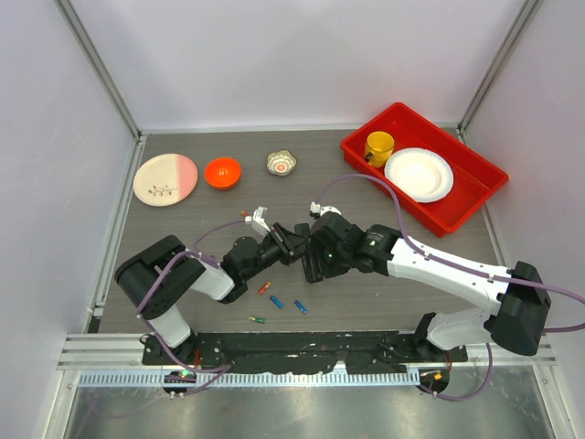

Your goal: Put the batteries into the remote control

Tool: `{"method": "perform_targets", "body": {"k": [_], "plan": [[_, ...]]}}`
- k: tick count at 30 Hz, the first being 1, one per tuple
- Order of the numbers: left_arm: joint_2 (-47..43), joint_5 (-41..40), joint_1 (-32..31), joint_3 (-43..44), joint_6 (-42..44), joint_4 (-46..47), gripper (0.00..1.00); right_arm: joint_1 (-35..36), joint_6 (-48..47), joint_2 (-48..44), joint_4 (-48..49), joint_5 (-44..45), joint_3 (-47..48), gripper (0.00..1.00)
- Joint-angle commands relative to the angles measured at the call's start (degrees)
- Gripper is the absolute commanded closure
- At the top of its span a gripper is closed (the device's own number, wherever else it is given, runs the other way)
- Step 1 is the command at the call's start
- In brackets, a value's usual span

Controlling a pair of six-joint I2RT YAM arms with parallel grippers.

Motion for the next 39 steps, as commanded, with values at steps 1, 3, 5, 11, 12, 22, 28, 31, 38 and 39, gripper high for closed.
{"method": "perform_targets", "body": {"k": [1,3,5,11,12,22,28,31,38,39], "plan": [[-0.65,0.24,-0.69,2.76,-1.34,17.29,1.0,0.29,-1.37,1.33,-0.2,-1.84,0.96,0.99],[-0.73,0.33,-0.7,2.94,-1.43,17.29,1.0,0.38,-1.37,1.51,-0.02,-1.84,0.7,0.99],[-0.91,0.25,-0.78,3.2,-1.34,17.29,1.0,0.55,-1.46,1.86,0.24,-1.84,0.78,0.99],[-0.56,-0.72,-0.69,3.64,-0.9,17.29,1.0,1.52,-1.9,2.74,-0.81,-1.76,1.57,0.99],[-0.47,-0.63,-0.69,3.56,-0.9,17.29,1.0,1.52,-1.9,2.74,-0.81,-1.84,1.57,0.99],[-0.91,-1.34,-0.61,3.73,-0.72,16.49,1.0,2.4,-1.9,3.44,-1.34,-1.58,1.4,0.99],[-1.09,0.24,-0.69,4.26,-1.25,16.49,1.0,2.4,-2.34,4.49,-1.07,-1.4,2.01,0.99],[-1.0,1.47,-0.69,4.43,-1.77,16.49,1.0,2.4,-2.6,5.11,-1.34,-0.88,2.36,0.99],[-0.21,3.32,-0.78,4.96,-2.66,17.29,1.0,2.22,-3.66,6.25,-2.74,0.27,4.03,0.99],[-0.21,3.5,-0.78,5.05,-2.66,17.29,1.0,2.22,-3.83,6.34,-2.74,0.27,4.03,0.99]]}}
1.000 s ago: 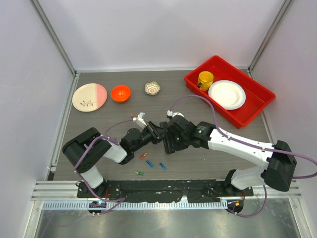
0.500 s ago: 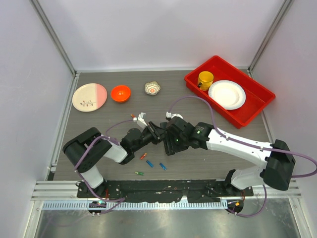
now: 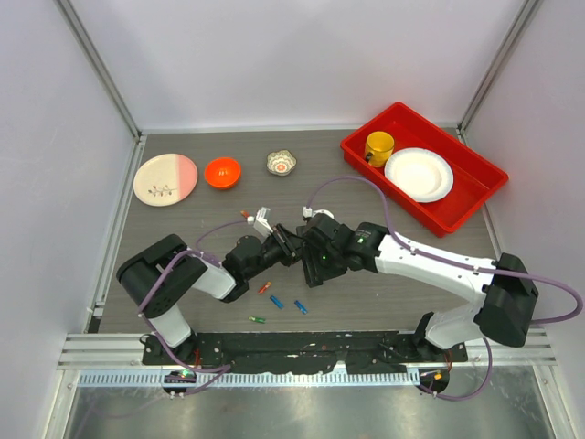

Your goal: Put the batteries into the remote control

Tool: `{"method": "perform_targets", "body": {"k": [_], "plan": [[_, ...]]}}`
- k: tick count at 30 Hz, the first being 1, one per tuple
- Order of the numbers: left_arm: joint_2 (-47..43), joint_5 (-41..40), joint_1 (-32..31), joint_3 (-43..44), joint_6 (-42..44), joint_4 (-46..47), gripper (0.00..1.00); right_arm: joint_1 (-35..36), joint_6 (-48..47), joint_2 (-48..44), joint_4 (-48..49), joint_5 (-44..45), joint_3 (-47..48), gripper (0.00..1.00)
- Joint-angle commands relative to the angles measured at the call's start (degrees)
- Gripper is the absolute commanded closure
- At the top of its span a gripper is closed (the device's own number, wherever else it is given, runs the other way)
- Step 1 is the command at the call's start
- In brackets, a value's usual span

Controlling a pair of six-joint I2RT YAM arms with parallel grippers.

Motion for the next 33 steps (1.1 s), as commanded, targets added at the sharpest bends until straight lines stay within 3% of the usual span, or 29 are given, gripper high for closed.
{"method": "perform_targets", "body": {"k": [1,33], "plan": [[-0.84,3.19,-0.72,4.5,-4.16,19.95,1.0,0.91,-2.39,1.82,0.45,-0.08,1.63,0.99],[-0.66,5.83,-2.48,6.17,-3.99,19.95,1.0,-5.68,-3.27,-0.73,2.03,0.18,1.46,0.99]]}}
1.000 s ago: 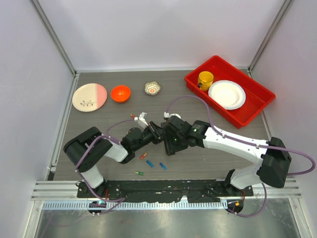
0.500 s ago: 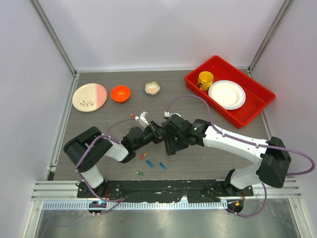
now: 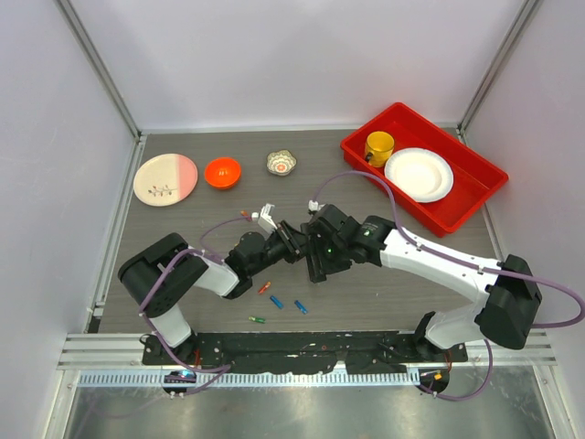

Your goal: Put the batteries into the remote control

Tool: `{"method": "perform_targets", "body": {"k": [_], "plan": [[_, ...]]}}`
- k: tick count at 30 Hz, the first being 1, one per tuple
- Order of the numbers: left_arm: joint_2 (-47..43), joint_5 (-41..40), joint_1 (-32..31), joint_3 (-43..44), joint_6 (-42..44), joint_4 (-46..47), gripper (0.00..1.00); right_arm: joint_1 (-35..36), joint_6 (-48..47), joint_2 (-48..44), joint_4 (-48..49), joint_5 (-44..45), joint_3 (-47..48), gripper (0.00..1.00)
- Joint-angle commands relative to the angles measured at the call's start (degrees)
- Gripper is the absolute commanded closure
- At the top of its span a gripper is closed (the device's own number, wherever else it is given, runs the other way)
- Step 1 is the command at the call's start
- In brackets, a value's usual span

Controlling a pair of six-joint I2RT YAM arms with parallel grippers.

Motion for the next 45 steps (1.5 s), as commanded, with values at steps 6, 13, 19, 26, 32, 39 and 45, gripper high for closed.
{"method": "perform_targets", "body": {"k": [6,13,19,26,32,39,45], "plan": [[-1.3,5.11,-2.39,3.64,-4.29,21.57,1.0,-1.95,-0.91,-0.93,4.61,2.47,-0.54,0.99],[-1.56,2.92,-2.48,2.68,-3.68,21.48,1.0,-2.65,-0.73,-2.51,5.84,-0.07,-1.24,0.92],[-1.21,1.25,-2.48,2.06,-3.5,21.57,1.0,-2.56,-0.56,-4.18,5.58,-2.09,-1.77,0.77],[-0.51,0.36,-2.48,1.88,-3.42,21.57,1.0,-2.56,-0.99,-4.89,5.49,-3.94,-2.21,0.71],[0.28,0.71,-2.48,2.23,-3.5,21.57,1.0,-2.13,-3.36,-3.66,2.6,-4.56,-0.46,0.73],[0.99,1.59,-2.48,2.94,-4.03,21.57,1.0,-1.25,-4.34,-1.9,0.83,-4.12,1.3,0.68],[0.9,1.68,-2.48,2.67,-3.85,21.57,1.0,-0.9,-3.72,-1.55,0.66,-3.06,2.45,0.6]]}}
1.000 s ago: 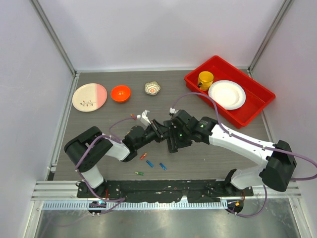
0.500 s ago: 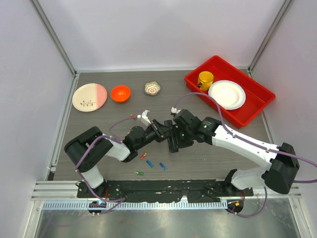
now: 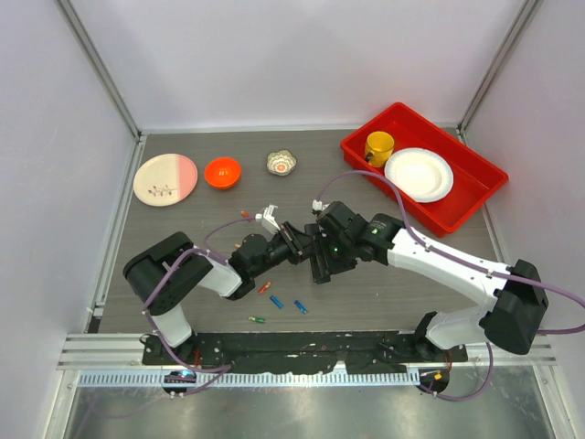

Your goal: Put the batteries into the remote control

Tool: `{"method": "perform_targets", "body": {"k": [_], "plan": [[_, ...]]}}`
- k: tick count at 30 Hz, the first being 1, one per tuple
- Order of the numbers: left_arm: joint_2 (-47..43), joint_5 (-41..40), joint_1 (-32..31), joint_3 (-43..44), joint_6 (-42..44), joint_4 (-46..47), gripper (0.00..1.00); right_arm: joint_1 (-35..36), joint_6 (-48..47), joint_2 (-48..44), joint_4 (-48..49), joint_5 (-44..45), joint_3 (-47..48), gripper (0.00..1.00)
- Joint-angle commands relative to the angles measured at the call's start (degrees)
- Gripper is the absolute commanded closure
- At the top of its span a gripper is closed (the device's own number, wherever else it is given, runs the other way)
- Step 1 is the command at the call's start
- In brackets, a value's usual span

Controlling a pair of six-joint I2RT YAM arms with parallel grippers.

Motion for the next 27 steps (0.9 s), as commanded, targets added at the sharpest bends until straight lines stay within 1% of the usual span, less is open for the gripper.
{"method": "perform_targets", "body": {"k": [1,14,27], "plan": [[-0.68,2.01,-1.04,2.0,-2.43,18.68,1.0,0.77,-0.73,0.96,2.65,1.09,2.95,0.59],[-0.5,1.57,-1.04,1.82,-2.35,18.68,1.0,1.47,0.24,1.14,2.74,2.06,3.22,0.46],[-0.15,1.22,-0.95,1.56,-1.99,18.68,1.0,1.38,0.77,0.53,2.56,2.94,3.83,0.45]]}}
